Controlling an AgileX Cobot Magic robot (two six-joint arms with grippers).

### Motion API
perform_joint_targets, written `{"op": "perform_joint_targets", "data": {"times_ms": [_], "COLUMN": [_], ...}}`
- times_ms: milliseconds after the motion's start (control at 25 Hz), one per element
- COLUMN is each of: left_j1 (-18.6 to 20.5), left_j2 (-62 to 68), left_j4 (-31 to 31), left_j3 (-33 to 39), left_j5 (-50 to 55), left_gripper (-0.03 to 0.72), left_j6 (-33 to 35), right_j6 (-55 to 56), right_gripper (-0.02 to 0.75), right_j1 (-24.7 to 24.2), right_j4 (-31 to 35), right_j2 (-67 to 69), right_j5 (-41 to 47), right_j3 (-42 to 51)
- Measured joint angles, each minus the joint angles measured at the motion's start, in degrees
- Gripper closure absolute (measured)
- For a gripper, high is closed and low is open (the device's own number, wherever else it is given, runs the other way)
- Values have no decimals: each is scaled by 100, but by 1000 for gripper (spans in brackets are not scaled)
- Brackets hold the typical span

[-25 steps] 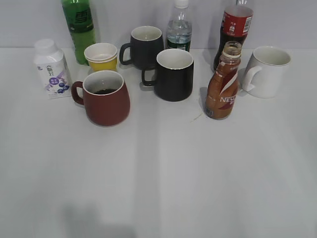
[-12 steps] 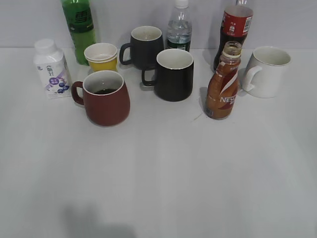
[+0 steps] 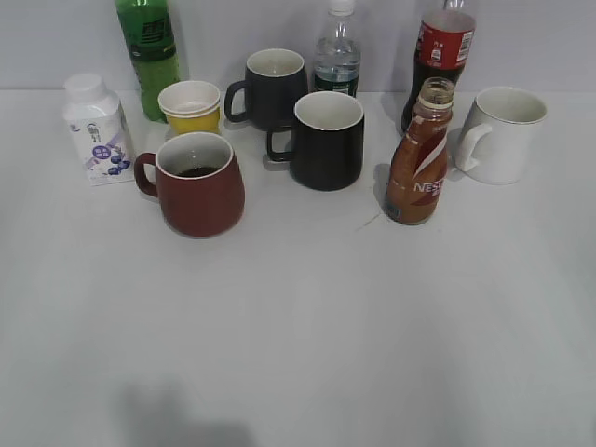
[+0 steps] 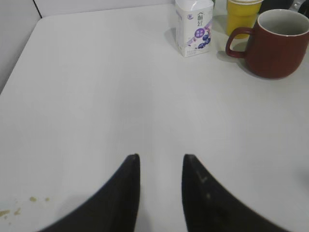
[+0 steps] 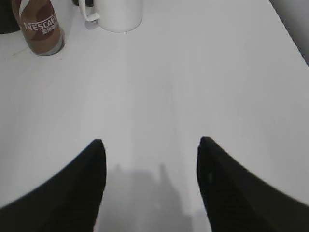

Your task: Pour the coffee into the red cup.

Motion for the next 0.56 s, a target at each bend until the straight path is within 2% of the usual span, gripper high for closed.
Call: {"op": "perform_joint_targets", "data": {"times_ms": [560], "left_j1": [0], "left_j2": [0], "left_j4": [0], "left_j3": [0], "left_j5": [0], "left_gripper": [450], "left_j6": [0], "right_j6": [-30], "right_gripper": [290], "right_j1": [0], "right_j4": [0], "right_j2": [0], "right_j5": [0], "right_j3": [0]}}
